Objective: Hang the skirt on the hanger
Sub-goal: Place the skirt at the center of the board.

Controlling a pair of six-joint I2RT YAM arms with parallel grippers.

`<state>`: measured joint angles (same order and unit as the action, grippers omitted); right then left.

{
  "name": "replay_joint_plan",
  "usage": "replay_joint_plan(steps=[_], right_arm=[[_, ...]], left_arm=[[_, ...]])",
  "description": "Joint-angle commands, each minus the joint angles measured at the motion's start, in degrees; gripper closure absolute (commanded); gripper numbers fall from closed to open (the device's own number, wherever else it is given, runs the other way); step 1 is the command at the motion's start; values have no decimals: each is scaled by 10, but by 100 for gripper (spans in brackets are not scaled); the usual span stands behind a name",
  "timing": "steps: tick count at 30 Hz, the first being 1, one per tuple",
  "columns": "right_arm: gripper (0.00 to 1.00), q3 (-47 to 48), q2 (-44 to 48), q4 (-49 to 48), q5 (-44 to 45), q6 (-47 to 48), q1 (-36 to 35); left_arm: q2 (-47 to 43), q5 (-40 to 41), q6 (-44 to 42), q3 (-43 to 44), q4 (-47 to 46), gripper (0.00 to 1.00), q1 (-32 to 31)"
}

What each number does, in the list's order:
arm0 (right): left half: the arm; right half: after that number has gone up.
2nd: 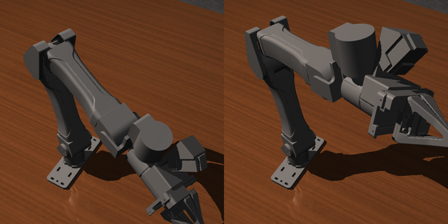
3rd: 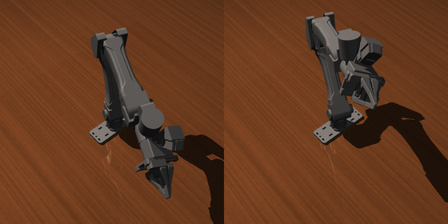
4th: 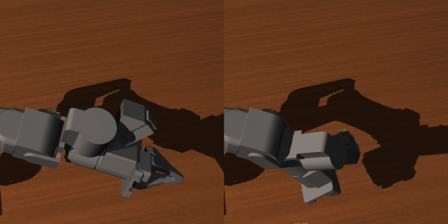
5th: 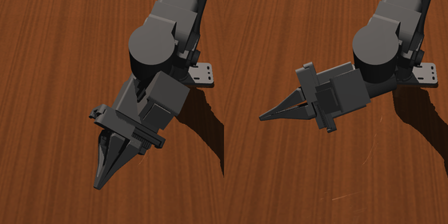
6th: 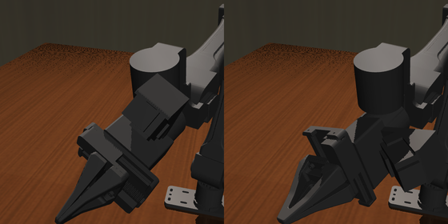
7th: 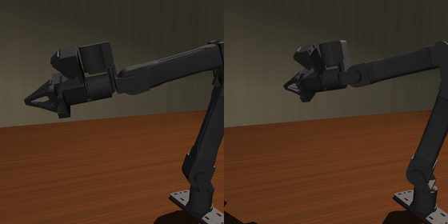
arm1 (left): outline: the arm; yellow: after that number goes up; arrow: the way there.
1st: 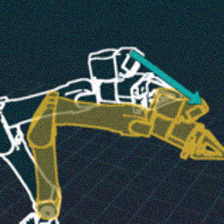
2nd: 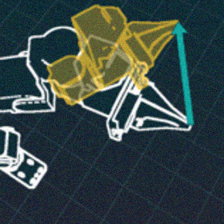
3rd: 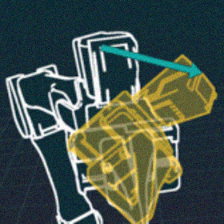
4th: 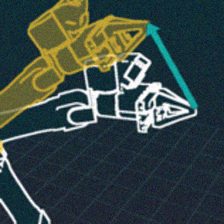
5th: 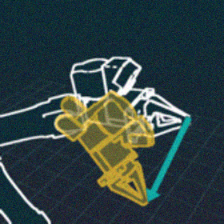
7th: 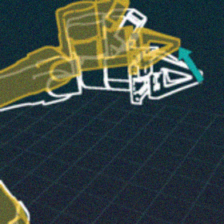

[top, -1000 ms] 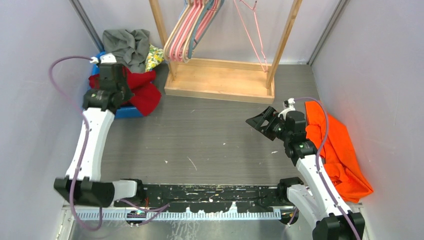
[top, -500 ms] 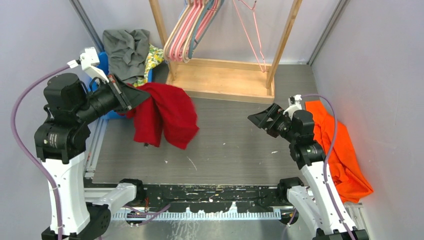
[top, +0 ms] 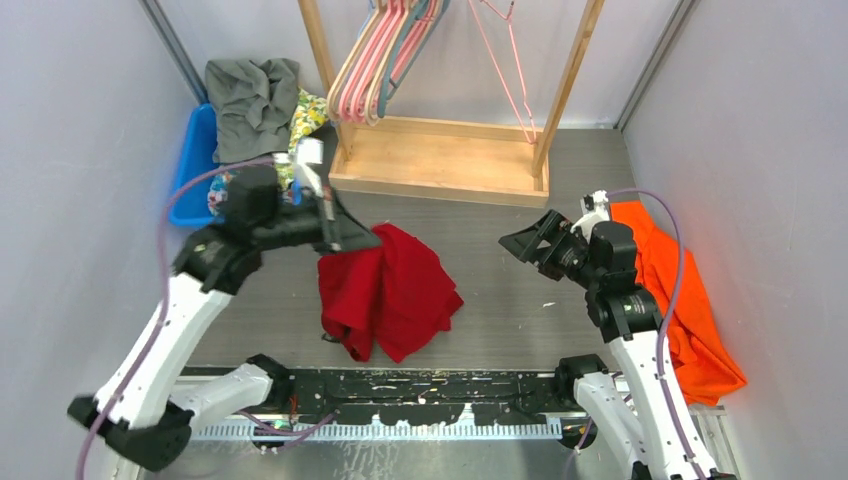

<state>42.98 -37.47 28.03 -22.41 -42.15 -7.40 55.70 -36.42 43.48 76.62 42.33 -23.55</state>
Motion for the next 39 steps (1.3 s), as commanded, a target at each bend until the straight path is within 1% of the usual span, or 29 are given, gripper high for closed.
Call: replay_joint_plan(steps=[1, 3, 5, 9, 13, 14, 16, 18, 19, 20, 21, 22, 23, 24, 27, 30, 32, 35, 37, 39], right_arm=[[15, 33, 7, 38, 13, 31, -3], [15, 43, 6, 58, 21, 41, -3], [15, 58, 6, 80, 28, 53, -3], [15, 86, 14, 132, 43, 74, -4], [16, 99, 23, 165, 49, 88, -3], [18, 97, 25, 169, 48, 90, -4], [22, 92, 27, 175, 43, 93, -4], [29, 83, 28, 178, 30, 94, -4], [32, 77, 29, 176, 22, 92, -4], [32, 68, 31, 172, 11, 89, -4], [33, 58, 32, 165, -3, 86, -4], [32, 47, 33, 158, -11, 83, -5], [33, 40, 31, 151, -16, 82, -7], [33, 33, 28, 145, -20, 81, -9], [32, 20, 6, 134, -21, 85, -29], [33, 22, -40, 138, 15, 95, -82], [33, 24, -82, 144, 74, 92, -144], [30, 27, -156, 157, 201, 59, -246], [28, 12, -188, 148, 257, 21, -286], [28, -17, -196, 132, 292, -20, -312]], left_arm=[[73, 151, -17, -39, -109, 100, -164], [133, 192, -26, -38, -135, 100, -216], [203, 216, -30, -28, -164, 100, -248], [316, 236, -41, 13, -226, 100, -267], [418, 254, -74, 84, -249, 100, -267], [448, 253, -84, 105, -248, 98, -267], [481, 241, -103, 142, -232, 86, -267], [491, 234, -119, 168, -202, 76, -268], [483, 236, -122, 168, -193, 67, -268], [469, 244, -123, 159, -192, 61, -267], [448, 251, -124, 145, -193, 47, -268], [428, 262, -128, 128, -190, 40, -268], [409, 275, -130, 118, -179, 31, -267], [389, 286, -132, 110, -165, 29, -267], [337, 309, -126, 82, -103, 29, -268], [272, 332, -95, 11, -56, 28, -275], [221, 373, -73, -53, -41, 29, -290], [149, 411, -30, -149, -33, 31, -316], [102, 430, 2, -202, -29, 32, -335], [69, 451, 33, -245, -29, 34, -358]])
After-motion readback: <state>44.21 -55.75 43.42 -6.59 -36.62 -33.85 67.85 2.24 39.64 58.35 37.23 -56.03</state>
